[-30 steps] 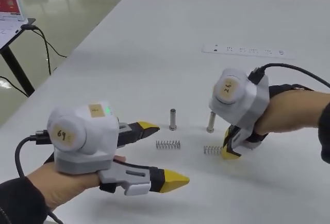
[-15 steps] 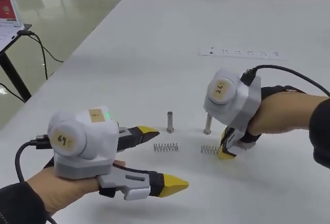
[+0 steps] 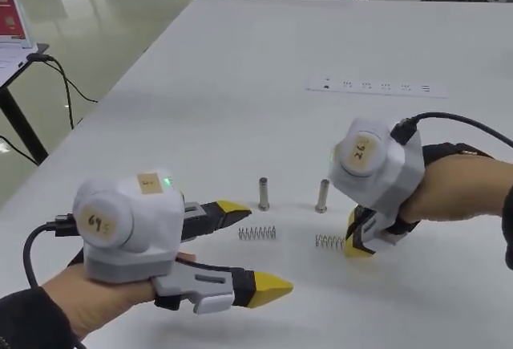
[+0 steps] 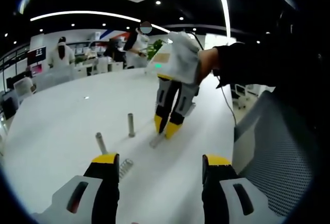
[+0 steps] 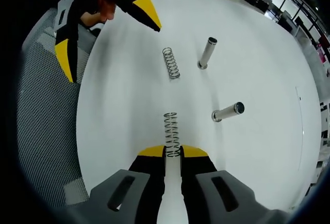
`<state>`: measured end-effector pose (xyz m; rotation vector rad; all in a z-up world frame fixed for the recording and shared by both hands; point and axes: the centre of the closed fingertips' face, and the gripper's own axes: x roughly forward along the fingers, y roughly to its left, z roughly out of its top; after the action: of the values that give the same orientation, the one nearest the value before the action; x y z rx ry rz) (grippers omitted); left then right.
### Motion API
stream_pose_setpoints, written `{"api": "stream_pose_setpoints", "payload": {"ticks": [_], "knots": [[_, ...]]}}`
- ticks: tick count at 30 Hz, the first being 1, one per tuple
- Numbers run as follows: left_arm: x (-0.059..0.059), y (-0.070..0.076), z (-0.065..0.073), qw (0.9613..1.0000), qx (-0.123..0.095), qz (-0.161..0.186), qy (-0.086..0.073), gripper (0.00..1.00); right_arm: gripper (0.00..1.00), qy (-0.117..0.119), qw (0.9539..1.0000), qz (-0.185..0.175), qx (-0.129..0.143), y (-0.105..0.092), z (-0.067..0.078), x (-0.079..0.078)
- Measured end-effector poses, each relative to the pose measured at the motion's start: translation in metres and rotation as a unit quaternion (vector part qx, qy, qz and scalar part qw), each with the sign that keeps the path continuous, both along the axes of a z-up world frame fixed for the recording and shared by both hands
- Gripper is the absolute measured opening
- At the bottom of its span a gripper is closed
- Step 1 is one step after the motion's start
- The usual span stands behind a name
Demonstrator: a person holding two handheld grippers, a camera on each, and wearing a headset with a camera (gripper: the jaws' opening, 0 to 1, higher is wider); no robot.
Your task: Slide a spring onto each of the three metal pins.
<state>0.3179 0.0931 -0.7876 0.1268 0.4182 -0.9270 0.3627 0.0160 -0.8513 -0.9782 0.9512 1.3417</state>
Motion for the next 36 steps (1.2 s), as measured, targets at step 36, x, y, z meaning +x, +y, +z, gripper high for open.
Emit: {"api": "stream_pose_setpoints", "payload": {"ticks": [36], "knots": [[0.013, -0.022, 0.042, 0.9975, 0.008, -0.049, -0.051, 0.29, 0.08, -0.031, 0.9944, 0.086, 0.053, 0.037, 0.08, -0.029]]}}
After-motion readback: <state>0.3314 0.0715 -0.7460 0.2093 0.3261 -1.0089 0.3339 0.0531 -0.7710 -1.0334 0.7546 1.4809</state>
